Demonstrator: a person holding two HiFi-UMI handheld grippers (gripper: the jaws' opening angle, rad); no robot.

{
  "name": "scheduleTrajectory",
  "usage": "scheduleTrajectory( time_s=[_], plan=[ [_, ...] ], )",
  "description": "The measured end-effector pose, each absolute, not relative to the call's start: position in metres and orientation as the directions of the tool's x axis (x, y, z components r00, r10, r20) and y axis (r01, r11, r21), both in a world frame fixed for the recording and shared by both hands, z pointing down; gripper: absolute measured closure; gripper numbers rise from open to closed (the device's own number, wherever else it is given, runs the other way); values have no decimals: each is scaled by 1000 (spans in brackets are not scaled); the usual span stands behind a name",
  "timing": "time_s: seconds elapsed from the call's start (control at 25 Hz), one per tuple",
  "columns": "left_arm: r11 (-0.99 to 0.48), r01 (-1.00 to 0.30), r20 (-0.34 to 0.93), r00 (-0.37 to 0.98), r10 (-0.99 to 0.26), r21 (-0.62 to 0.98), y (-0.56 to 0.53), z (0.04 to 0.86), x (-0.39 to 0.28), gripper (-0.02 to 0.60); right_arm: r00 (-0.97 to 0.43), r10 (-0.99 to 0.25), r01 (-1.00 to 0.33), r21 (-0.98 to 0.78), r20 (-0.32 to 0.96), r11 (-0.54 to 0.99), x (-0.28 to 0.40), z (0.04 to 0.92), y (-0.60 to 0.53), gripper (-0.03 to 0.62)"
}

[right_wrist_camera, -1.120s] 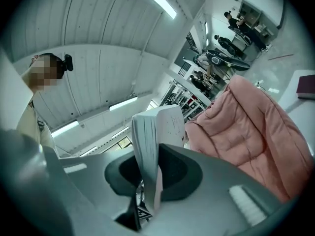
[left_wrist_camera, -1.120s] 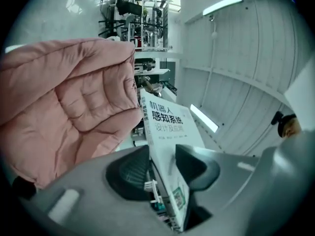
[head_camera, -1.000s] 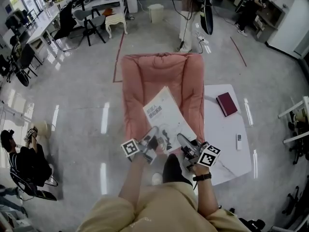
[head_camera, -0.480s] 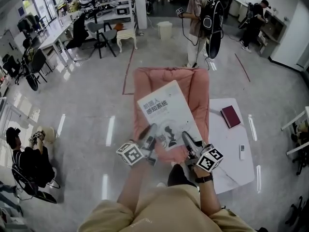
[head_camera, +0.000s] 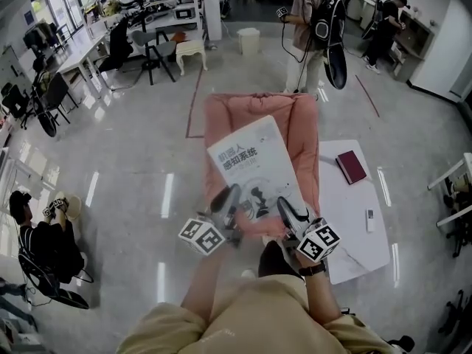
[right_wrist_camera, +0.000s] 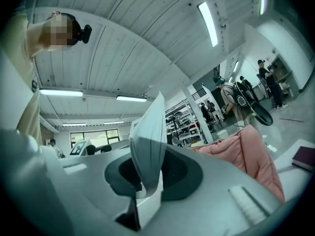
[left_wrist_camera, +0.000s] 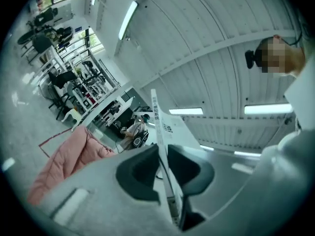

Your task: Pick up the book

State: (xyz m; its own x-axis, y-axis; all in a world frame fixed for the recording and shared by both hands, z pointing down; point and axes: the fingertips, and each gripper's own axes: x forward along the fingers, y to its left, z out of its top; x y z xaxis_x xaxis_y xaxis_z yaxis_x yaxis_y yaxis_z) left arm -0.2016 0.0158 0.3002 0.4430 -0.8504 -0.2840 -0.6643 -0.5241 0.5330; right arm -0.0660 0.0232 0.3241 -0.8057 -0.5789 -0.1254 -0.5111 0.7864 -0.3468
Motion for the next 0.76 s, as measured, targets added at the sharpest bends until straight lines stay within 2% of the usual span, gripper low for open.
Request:
scheduleTrajectory(
  time_s=[0.24, 0.76],
  plan=[
    [-503, -752, -223, 452, -864, 425, 27, 303, -180, 522, -771, -634, -587, -312, -67, 747, -53, 336, 40, 540],
    [-490, -757, -206, 447, -871, 432, 39, 349, -209, 518, -764, -644, -637, -207, 42, 742, -84, 375, 58, 534]
  ],
)
